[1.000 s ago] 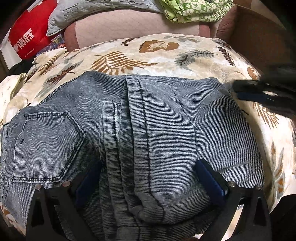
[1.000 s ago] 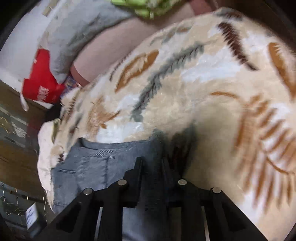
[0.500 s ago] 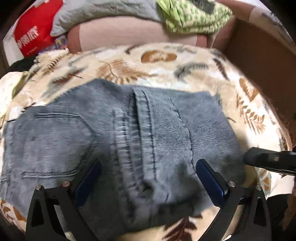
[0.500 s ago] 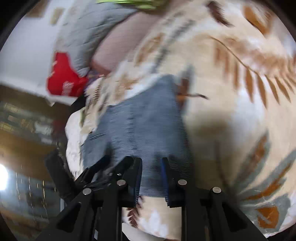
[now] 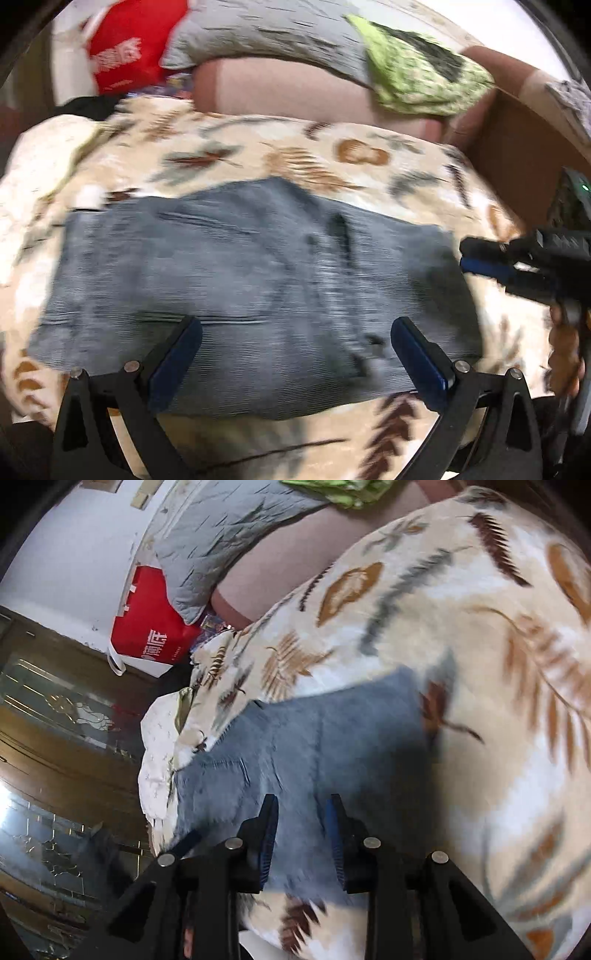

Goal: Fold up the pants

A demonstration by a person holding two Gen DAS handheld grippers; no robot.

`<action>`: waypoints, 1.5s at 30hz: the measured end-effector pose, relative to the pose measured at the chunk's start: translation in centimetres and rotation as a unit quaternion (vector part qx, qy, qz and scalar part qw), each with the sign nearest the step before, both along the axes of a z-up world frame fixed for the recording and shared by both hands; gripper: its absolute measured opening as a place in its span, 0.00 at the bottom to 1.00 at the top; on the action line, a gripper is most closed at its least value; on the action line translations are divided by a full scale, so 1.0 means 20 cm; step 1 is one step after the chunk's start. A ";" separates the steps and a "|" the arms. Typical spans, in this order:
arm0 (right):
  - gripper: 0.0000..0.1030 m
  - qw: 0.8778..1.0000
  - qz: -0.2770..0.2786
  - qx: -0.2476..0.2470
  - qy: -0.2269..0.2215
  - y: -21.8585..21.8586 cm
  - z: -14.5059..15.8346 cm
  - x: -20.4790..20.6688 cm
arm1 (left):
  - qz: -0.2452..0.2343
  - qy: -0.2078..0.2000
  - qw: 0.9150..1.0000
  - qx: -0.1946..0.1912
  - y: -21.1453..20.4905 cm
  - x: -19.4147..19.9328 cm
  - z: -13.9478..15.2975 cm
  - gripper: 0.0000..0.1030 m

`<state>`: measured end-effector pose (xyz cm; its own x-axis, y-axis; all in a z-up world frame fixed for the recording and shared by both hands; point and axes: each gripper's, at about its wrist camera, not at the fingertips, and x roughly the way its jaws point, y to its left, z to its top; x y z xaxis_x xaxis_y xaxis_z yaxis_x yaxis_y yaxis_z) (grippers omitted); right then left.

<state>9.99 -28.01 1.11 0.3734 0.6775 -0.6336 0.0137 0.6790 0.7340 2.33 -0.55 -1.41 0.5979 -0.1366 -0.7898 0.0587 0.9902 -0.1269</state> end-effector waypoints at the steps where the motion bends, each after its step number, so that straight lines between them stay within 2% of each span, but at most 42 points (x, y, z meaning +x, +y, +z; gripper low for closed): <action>1: 0.32 1.000 -0.001 -0.010 0.009 0.02 -0.05 0.06 | 0.008 0.000 1.000 0.008 0.03 0.00 0.00 0.99; 2: 0.34 0.999 -0.004 -0.021 0.025 0.06 -0.10 0.12 | 0.016 0.000 1.000 0.014 0.07 -0.01 -0.01 0.99; 4: 0.39 0.995 0.002 -0.046 0.086 0.09 -0.28 0.18 | 0.033 0.008 0.999 0.020 0.14 0.00 -0.03 0.99; 5: 0.39 0.996 -0.008 -0.038 0.084 0.08 -0.30 0.19 | 0.039 0.015 0.999 0.019 0.17 0.01 -0.04 0.99; 8: 0.39 0.997 -0.014 -0.047 0.058 0.09 -0.19 0.16 | 0.051 0.020 0.998 0.021 0.23 -0.01 -0.07 0.99; 10: 0.44 0.997 -0.007 -0.074 0.030 0.11 -0.08 0.10 | 0.049 0.022 0.998 0.019 0.25 -0.01 -0.08 0.99; 13: 0.50 0.998 0.001 -0.059 -0.002 0.13 0.00 -0.02 | 0.050 0.021 0.998 0.023 0.24 -0.02 -0.08 0.99; 16: 0.59 0.996 0.022 -0.083 0.004 0.20 -0.07 -0.09 | 0.052 0.021 0.998 0.024 0.24 -0.03 -0.08 0.99; 18: 0.61 0.992 0.043 -0.116 0.026 0.24 -0.19 -0.09 | 0.048 0.024 0.998 0.025 0.23 -0.04 -0.08 0.99; 19: 0.60 0.993 0.037 -0.116 0.006 0.24 -0.18 -0.11 | 0.047 0.024 0.998 0.027 0.23 -0.04 -0.08 0.99; 21: 0.60 0.993 0.035 -0.117 0.009 0.23 -0.15 -0.11 | 0.049 0.026 0.998 0.030 0.24 -0.05 -0.09 0.99; 22: 0.60 0.993 0.030 -0.117 0.006 0.22 -0.12 -0.11 | 0.052 0.028 0.998 0.024 0.25 -0.06 -0.09 0.99; 26: 0.60 0.989 0.017 -0.137 -0.055 0.20 -0.03 -0.18 | 0.093 0.019 0.994 -0.061 0.41 -0.12 -0.08 0.99; 27: 0.60 0.988 0.011 -0.142 -0.064 0.20 -0.02 -0.19 | 0.115 0.015 0.989 -0.090 0.48 -0.14 -0.09 0.99; 29: 0.60 0.985 0.005 -0.150 -0.080 0.18 0.00 -0.23 | 0.174 0.013 0.974 -0.146 0.65 -0.19 -0.11 0.99; 31: 0.60 0.985 0.002 -0.152 -0.086 0.18 -0.01 -0.22 | 0.218 0.015 0.959 -0.182 0.78 -0.21 -0.14 0.99; 33: 0.60 0.984 0.006 -0.149 -0.093 0.20 -0.01 -0.22 | 0.253 0.017 0.945 -0.206 0.88 -0.24 -0.17 0.99; 35: 0.60 0.984 0.010 -0.146 -0.100 0.21 0.00 -0.23 | 0.268 0.024 0.938 -0.218 0.94 -0.24 -0.19 0.99; 38: 0.60 0.984 0.014 -0.145 -0.098 0.22 -0.02 -0.23 | 0.272 0.027 0.937 -0.217 0.95 -0.24 -0.20 0.99; 42: 0.60 0.984 0.017 -0.153 -0.095 0.23 -0.03 -0.23 | 0.253 0.022 0.945 -0.207 0.91 -0.23 -0.19 0.99; 45: 0.60 0.981 0.021 -0.165 -0.100 0.25 -0.02 -0.24 | 0.246 0.026 0.947 -0.204 0.90 -0.22 -0.21 0.99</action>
<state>5.15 -22.91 0.72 0.4892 0.4647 -0.7381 -0.1416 0.8773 0.4585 -2.00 17.55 -5.71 0.6298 -0.1518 -0.7618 -0.4146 0.7636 -0.4950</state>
